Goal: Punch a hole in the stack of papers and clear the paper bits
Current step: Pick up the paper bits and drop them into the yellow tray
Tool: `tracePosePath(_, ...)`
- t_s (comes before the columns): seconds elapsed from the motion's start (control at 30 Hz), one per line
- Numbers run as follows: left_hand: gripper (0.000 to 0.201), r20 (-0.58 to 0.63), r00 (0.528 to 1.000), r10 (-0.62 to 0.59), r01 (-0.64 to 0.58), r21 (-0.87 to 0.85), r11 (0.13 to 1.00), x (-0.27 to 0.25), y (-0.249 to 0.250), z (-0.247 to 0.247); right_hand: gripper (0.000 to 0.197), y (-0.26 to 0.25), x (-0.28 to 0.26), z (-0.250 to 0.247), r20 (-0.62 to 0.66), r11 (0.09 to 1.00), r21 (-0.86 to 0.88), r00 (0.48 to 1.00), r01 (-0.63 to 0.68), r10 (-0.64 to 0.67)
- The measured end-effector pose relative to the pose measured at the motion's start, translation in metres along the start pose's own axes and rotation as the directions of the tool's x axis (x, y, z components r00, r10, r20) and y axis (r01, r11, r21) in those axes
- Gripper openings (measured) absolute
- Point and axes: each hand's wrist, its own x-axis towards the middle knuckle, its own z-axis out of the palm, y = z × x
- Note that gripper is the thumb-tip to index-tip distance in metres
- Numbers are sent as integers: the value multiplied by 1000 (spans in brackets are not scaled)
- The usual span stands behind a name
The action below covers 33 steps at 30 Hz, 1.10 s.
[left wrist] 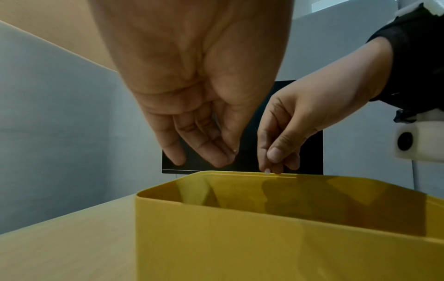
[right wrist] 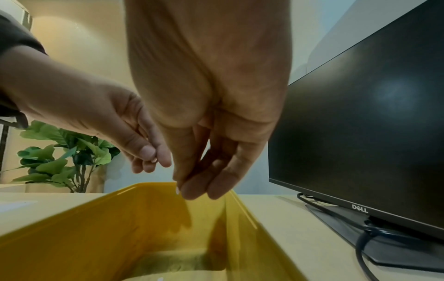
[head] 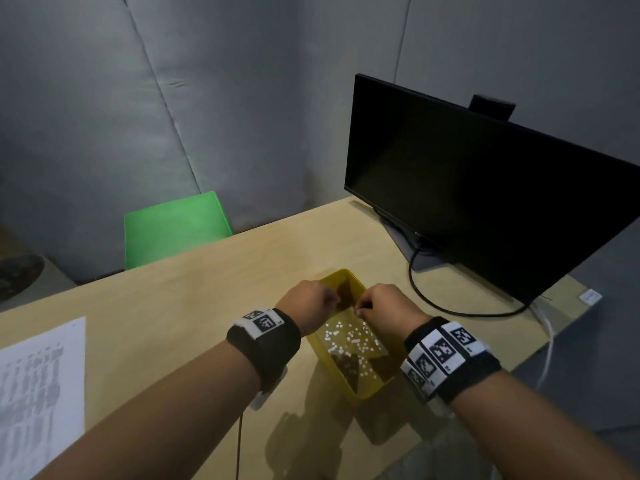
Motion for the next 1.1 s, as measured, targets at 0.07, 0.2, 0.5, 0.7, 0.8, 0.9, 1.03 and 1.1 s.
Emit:
tracePosePath(0.07, 28, 14, 1000, -7, 7, 18, 1000, 5, 1, 2, 20, 3, 5, -1, 27, 1000, -8, 1000, 1, -1)
tracePosePath(0.2, 21, 13, 1000, -26, 26, 38, 999, 9, 1, 5, 16, 7, 11, -2, 27, 1000, -5, 1000, 8, -8)
tracePosePath(0.5, 15, 12, 999, -44, 44, 13, 999, 9, -8, 13, 8, 12, 15, 4, -42, 998, 56, 999, 31, -29)
tracePosePath(0.7, 25, 22, 1000, -12, 11, 45, 999, 2, -13, 14, 16, 13, 11, 7, -39, 1000, 24, 999, 20, -19)
tracePosePath(0.8, 24, -4, 1000, -2, 2, 94, 996, -6, -14, 10, 20, 8, 5, 9, -15, 999, 14, 999, 38, -37)
tracePosePath(0.9, 25, -37, 999, -7, 13, 155, 988, -20, -23, 2, 16, -8, -4, 14, 26, 995, 31, 995, 98, -99)
tracePosePath(1.03, 25, -81, 996, -36, 52, 206, 977, -43, -51, -3, 15, -41, -18, 31, 69, 968, 37, 966, 248, -250)
tracePosePath(1.1, 31, -55, 996, -71, 82, 244, 966, -56, -69, -3, 18, -56, -23, 45, 91, 954, 37, 949, 298, -300)
